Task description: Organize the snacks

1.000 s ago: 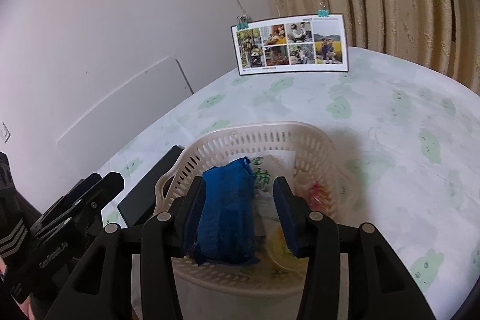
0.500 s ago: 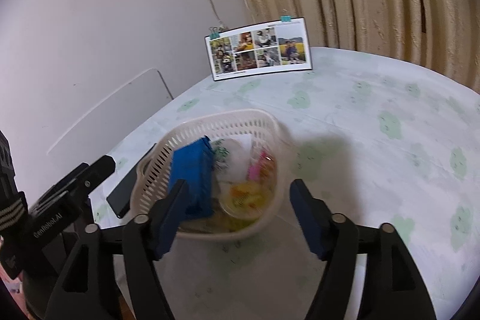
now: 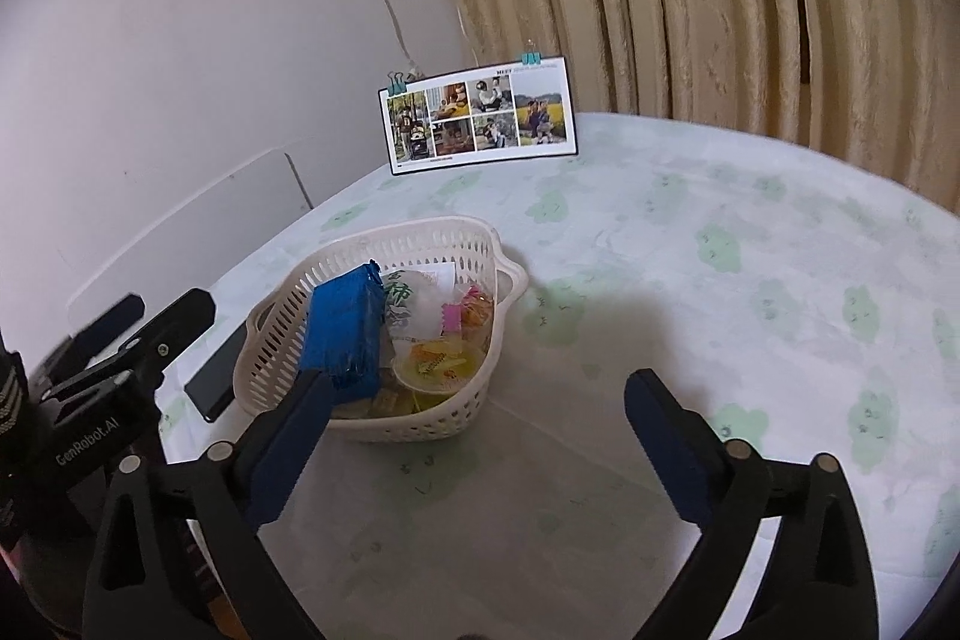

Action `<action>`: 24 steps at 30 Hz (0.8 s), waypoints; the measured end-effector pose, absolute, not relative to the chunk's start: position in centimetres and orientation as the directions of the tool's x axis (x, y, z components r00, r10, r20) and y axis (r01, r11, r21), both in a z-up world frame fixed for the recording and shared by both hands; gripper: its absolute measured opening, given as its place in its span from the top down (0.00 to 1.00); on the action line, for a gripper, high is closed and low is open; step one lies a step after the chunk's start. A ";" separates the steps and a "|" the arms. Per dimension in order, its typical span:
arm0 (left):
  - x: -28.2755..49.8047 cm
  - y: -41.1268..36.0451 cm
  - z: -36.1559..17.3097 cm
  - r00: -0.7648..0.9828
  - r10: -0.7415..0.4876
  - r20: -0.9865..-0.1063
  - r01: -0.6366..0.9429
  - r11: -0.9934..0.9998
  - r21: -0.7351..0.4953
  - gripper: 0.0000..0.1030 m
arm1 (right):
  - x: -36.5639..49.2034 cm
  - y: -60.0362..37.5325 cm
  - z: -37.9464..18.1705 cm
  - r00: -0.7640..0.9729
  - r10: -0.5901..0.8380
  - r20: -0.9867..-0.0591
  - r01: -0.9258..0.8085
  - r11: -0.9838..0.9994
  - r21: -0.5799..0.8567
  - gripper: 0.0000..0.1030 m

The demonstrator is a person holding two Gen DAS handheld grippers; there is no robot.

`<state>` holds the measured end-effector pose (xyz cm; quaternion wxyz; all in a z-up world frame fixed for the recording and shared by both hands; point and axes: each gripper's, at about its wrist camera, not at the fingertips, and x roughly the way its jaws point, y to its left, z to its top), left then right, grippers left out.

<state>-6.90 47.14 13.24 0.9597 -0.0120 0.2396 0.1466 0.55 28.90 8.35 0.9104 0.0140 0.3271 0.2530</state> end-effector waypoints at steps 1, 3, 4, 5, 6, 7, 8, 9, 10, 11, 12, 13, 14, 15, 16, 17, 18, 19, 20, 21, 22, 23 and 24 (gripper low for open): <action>-7.0 46.8 13.3 0.844 0.278 -0.460 -0.281 0.958 0.063 0.05 | 0.3 29.0 8.4 0.665 0.463 -0.586 -0.452 0.874 0.178 0.02; -7.0 46.1 13.3 0.847 0.281 -0.452 -0.266 0.959 0.096 0.04 | -0.1 29.1 8.6 0.674 0.453 -0.584 -0.453 0.878 0.158 0.02; -7.0 45.9 13.4 0.848 0.283 -0.448 -0.263 0.959 0.109 0.04 | -0.2 29.1 8.7 0.678 0.448 -0.583 -0.452 0.879 0.151 0.01; -7.0 45.8 13.4 0.849 0.285 -0.445 -0.260 0.958 0.117 0.04 | -0.3 29.2 8.8 0.681 0.445 -0.582 -0.452 0.880 0.144 0.01; -7.1 45.6 13.5 0.850 0.284 -0.444 -0.258 0.959 0.121 0.04 | -0.4 29.2 8.8 0.683 0.443 -0.581 -0.452 0.881 0.140 0.00; -7.1 45.6 13.5 0.851 0.283 -0.443 -0.256 0.959 0.122 0.04 | -0.5 29.2 8.9 0.684 0.442 -0.580 -0.454 0.881 0.135 0.00; -7.1 45.6 13.5 0.851 0.283 -0.443 -0.255 0.959 0.122 0.04 | -0.5 29.2 8.9 0.684 0.441 -0.581 -0.455 0.881 0.133 0.00; -7.1 45.6 13.5 0.851 0.283 -0.442 -0.256 0.959 0.121 0.03 | -0.6 29.3 8.9 0.684 0.441 -0.581 -0.456 0.880 0.131 0.00; -7.1 45.6 13.5 0.850 0.284 -0.443 -0.257 0.959 0.121 0.03 | -0.6 29.3 8.9 0.684 0.441 -0.581 -0.457 0.880 0.129 0.00; -7.1 45.6 13.5 0.850 0.285 -0.444 -0.258 0.959 0.122 0.03 | -0.6 29.4 8.8 0.683 0.443 -0.581 -0.463 0.878 0.125 0.00; -7.2 45.6 13.5 0.849 0.287 -0.443 -0.259 0.958 0.123 0.03 | -0.6 29.4 8.8 0.681 0.443 -0.583 -0.465 0.877 0.122 0.00; -7.2 45.6 13.5 0.849 0.288 -0.443 -0.261 0.958 0.123 0.03 | -0.6 29.5 8.7 0.677 0.441 -0.589 -0.467 0.876 0.119 0.00; -7.2 45.6 13.5 0.848 0.289 -0.443 -0.263 0.957 0.121 0.03 | -0.5 29.6 8.6 0.672 0.438 -0.597 -0.467 0.876 0.116 0.00; -7.2 45.6 13.6 0.848 0.290 -0.444 -0.264 0.957 0.121 0.03 | -0.5 29.6 8.5 0.669 0.435 -0.603 -0.467 0.877 0.114 0.00; -7.2 45.6 13.5 0.847 0.291 -0.445 -0.265 0.957 0.121 0.03 | -0.4 29.7 8.4 0.665 0.431 -0.609 -0.466 0.878 0.112 0.00; -7.1 45.7 13.5 0.846 0.292 -0.446 -0.266 0.956 0.121 0.03 | -0.3 29.8 8.3 0.663 0.429 -0.614 -0.466 0.878 0.111 0.00; -7.0 45.6 13.5 0.845 0.294 -0.448 -0.268 0.956 0.122 0.03 | -0.3 29.9 8.2 0.659 0.429 -0.618 -0.468 0.877 0.109 0.00; -7.0 45.6 13.5 0.843 0.296 -0.449 -0.270 0.955 0.123 0.03 | -0.2 30.1 8.1 0.656 0.429 -0.621 -0.473 0.875 0.106 0.00; -7.1 45.7 13.4 0.842 0.298 -0.449 -0.272 0.954 0.123 0.03 | -0.3 30.2 8.0 0.656 0.427 -0.622 -0.475 0.874 0.100 0.00; -7.0 45.7 13.4 0.841 0.301 -0.450 -0.275 0.953 0.124 0.03 | -0.3 30.3 8.0 0.659 0.423 -0.622 -0.478 0.874 0.089 0.00; -7.0 45.8 13.4 0.839 0.305 -0.451 -0.279 0.952 0.126 0.03 | -0.4 30.5 7.9 0.661 0.420 -0.622 -0.481 0.873 0.079 0.00; -7.0 45.9 13.3 0.838 0.308 -0.451 -0.281 0.951 0.128 0.03 | -0.5 30.7 7.9 0.664 0.416 -0.621 -0.484 0.873 0.067 0.00; -7.0 45.9 13.2 0.836 0.313 -0.451 -0.284 0.950 0.131 0.03 | -0.7 30.9 8.0 0.668 0.412 -0.619 -0.486 0.872 0.056 0.00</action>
